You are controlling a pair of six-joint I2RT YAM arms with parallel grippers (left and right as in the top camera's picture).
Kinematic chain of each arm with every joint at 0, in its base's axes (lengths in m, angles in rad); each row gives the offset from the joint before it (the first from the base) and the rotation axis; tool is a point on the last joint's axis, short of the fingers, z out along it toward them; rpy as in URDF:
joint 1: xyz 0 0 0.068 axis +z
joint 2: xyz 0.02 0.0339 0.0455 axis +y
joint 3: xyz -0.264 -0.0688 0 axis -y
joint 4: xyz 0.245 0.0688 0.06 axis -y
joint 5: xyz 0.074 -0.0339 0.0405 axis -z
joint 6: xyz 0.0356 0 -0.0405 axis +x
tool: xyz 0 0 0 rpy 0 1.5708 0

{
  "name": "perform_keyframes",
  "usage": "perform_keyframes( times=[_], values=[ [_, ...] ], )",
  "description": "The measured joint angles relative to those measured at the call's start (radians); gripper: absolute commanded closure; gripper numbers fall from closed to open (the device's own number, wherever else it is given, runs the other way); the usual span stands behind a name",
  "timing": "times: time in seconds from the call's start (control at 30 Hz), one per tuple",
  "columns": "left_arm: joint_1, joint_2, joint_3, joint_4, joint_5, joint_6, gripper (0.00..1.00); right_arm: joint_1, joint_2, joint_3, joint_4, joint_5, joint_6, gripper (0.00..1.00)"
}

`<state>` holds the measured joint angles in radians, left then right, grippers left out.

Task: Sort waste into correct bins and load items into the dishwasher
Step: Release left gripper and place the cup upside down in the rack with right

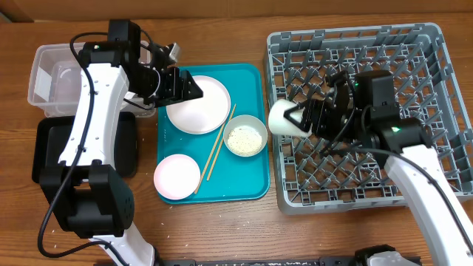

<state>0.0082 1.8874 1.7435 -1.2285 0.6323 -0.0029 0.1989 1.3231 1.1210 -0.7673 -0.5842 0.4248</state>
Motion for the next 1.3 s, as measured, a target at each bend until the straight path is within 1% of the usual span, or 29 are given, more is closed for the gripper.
perform_keyframes(
  times=[0.1,0.17,0.27,0.37,0.43,0.5,0.63,0.97,1.03,1.13,1.2,1.3],
  values=[
    [0.000,0.000,0.000,0.018,-0.086,-0.011,0.34,0.094,-0.042,0.142,-0.241,0.173,0.004,0.50],
    [0.000,0.000,0.000,0.023,-0.130,-0.018,0.34,0.162,-0.057,0.217,-0.366,0.272,0.035,0.50],
    [0.000,0.000,0.000,0.026,-0.185,-0.021,0.33,0.248,-0.069,0.253,-0.502,0.380,0.108,0.50],
    [0.000,0.000,0.000,0.025,-0.236,-0.022,0.32,0.303,-0.053,0.253,-0.655,0.460,0.207,0.49],
    [0.000,0.000,0.000,0.025,-0.263,-0.021,0.32,0.319,-0.031,0.253,-0.719,0.510,0.266,0.49],
    [0.000,0.000,0.000,0.026,-0.278,-0.022,0.32,0.329,-0.011,0.252,-0.733,0.534,0.299,0.49],
    [0.000,0.000,0.000,0.025,-0.293,-0.022,0.32,0.355,0.035,0.230,-0.692,0.564,0.335,0.49],
    [0.000,0.000,0.000,0.021,-0.304,-0.022,0.31,0.360,0.190,0.158,-0.648,0.595,0.354,0.49],
    [0.000,0.000,0.000,0.021,-0.304,-0.022,0.31,0.360,0.196,0.136,-0.631,0.598,0.356,0.34],
    [0.000,0.000,0.000,0.021,-0.304,-0.021,0.31,0.360,0.196,0.119,-0.621,0.600,0.356,0.20],
    [0.000,0.000,0.000,0.021,-0.304,-0.021,0.31,0.360,0.196,0.117,-0.620,0.600,0.359,0.16],
    [0.000,0.000,0.000,0.022,-0.304,-0.021,0.31,0.360,0.196,0.117,-0.607,0.600,0.356,0.13]
  ],
)
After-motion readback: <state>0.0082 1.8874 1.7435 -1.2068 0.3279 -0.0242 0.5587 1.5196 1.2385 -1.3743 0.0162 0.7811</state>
